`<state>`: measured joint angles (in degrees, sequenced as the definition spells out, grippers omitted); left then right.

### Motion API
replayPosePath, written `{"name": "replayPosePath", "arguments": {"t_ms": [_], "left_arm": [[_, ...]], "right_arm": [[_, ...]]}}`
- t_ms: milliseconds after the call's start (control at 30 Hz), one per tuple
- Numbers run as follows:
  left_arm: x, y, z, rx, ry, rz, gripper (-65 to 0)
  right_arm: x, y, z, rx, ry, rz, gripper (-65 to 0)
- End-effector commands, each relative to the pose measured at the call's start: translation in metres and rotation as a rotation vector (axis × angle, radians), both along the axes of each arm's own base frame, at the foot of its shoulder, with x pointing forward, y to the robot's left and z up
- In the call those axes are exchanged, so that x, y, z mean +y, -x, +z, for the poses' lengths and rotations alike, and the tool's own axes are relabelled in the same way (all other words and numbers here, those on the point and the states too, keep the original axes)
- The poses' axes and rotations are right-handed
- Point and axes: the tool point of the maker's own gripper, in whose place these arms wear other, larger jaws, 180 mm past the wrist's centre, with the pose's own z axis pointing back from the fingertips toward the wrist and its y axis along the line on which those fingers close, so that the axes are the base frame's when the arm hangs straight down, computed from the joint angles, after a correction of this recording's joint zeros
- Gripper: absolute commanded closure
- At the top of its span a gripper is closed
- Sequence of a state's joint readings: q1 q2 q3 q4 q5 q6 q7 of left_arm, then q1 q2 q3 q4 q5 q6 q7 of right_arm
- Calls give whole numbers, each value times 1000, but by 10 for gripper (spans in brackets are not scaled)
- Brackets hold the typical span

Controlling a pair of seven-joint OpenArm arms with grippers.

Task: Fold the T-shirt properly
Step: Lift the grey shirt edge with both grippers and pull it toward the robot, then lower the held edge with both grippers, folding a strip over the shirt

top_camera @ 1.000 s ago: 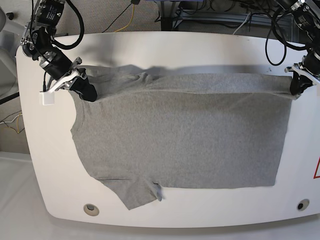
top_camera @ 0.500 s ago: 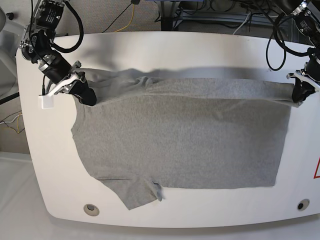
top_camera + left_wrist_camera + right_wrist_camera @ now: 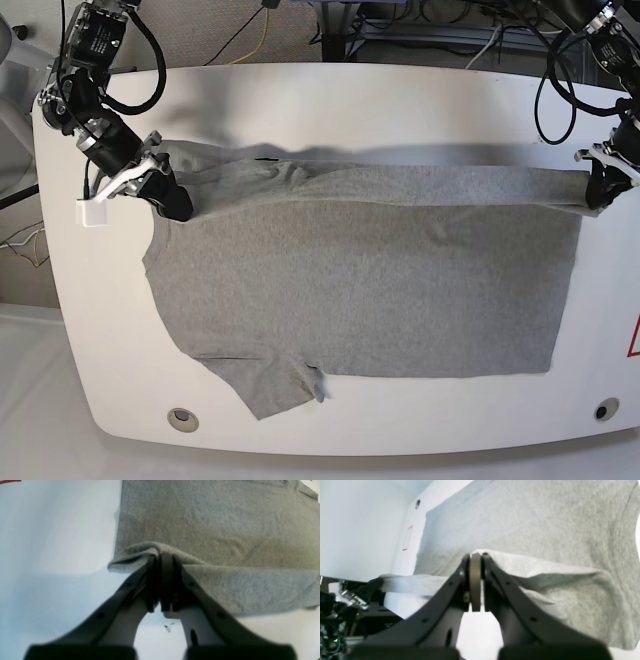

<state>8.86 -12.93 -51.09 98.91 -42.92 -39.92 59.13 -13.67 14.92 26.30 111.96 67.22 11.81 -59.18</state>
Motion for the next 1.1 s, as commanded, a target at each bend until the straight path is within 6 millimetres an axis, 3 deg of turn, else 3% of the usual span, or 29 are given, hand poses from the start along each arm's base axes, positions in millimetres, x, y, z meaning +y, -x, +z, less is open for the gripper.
{"name": "replayPosePath", "arguments": {"t_ms": [0,333,633,1067], "left_arm": [[5,-7,19,-64,-22,-3,-21],[4,-11,24,-101,-19,-1,-21],[5,-17,29,-116,-26,3,-21],[2,-30,23,-89,-101,-8,-21]], "right_arm": [[7,-8,10,-44,18,25,0],[28,-17,6,-46,60,84,0],[25,-23,11,-65,71,76,0],[14,-24,-1,-41,176,52,0]]}}
